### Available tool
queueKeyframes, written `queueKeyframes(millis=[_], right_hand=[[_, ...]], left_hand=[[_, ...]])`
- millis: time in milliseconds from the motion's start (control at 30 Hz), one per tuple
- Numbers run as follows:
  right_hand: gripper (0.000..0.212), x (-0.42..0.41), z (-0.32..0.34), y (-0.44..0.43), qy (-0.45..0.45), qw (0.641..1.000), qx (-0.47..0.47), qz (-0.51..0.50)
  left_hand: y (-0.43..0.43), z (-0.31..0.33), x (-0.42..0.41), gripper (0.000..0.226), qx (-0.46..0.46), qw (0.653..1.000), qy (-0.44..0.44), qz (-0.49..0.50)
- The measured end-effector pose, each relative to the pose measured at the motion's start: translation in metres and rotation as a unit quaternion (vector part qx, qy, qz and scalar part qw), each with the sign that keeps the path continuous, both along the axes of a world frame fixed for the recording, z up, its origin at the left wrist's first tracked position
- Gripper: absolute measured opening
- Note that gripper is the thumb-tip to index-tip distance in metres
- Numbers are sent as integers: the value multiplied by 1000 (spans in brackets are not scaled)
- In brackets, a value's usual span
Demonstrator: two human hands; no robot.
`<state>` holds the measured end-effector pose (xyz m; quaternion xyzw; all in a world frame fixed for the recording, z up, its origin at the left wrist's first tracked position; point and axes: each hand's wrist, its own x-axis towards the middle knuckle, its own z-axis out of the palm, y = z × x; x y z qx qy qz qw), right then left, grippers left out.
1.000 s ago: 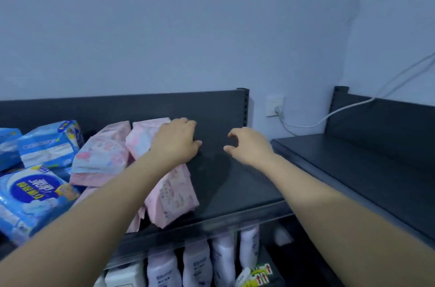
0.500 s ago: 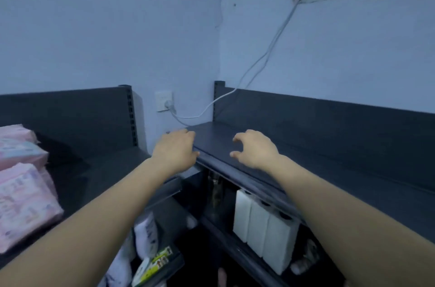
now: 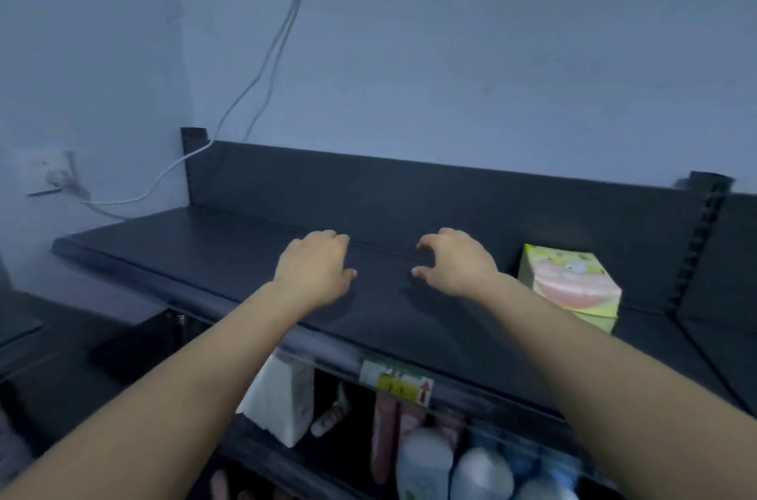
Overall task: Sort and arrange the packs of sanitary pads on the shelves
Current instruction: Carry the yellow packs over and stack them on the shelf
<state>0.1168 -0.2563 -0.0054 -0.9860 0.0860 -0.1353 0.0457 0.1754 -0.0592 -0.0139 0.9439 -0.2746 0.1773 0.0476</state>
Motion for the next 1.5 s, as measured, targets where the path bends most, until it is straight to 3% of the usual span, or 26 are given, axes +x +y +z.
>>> queueKeyframes(millis=[233, 367, 433, 533, 600, 733, 800, 900, 967, 1233, 1500], right_hand=[[46, -55, -14, -111, -2, 990, -45, -131], [41, -77, -33, -159, 65, 978, 3, -197], [43, -83, -41, -179, 49, 981, 25, -188], [39, -91, -38, -200, -4, 986, 41, -161], [34, -97, -34, -215, -16, 988, 66, -142], [30, -116, -28, -248, -64, 976, 173, -117], [25, -128, -27, -264, -81, 970, 194, -126], [24, -153, -26, -287, -117, 958, 204, -167], [22, -173, -24, -303, -156, 944, 215, -194], [23, -265, -6, -363, -237, 903, 241, -264], [23, -413, -15, -450, -207, 896, 248, -303]], left_hand=[[-124, -6, -32, 48, -4, 995, 29, -99], [-181, -12, -39, 49, -5, 986, 66, -152], [-205, -15, -37, 54, -8, 980, 92, -177], [-239, -21, -26, 70, -28, 961, 146, -232], [-260, -23, -17, 93, -32, 942, 194, -273], [-302, -22, -10, 122, 112, 911, 190, -349], [-323, -20, -13, 108, 157, 896, 152, -386], [-352, -12, -24, 48, 100, 887, 34, -450], [-370, -1, -44, 27, 54, 882, -11, -469], [-455, 29, -155, 29, -77, 886, -44, -456], [-553, 14, -290, 37, -126, 888, -92, -433]])
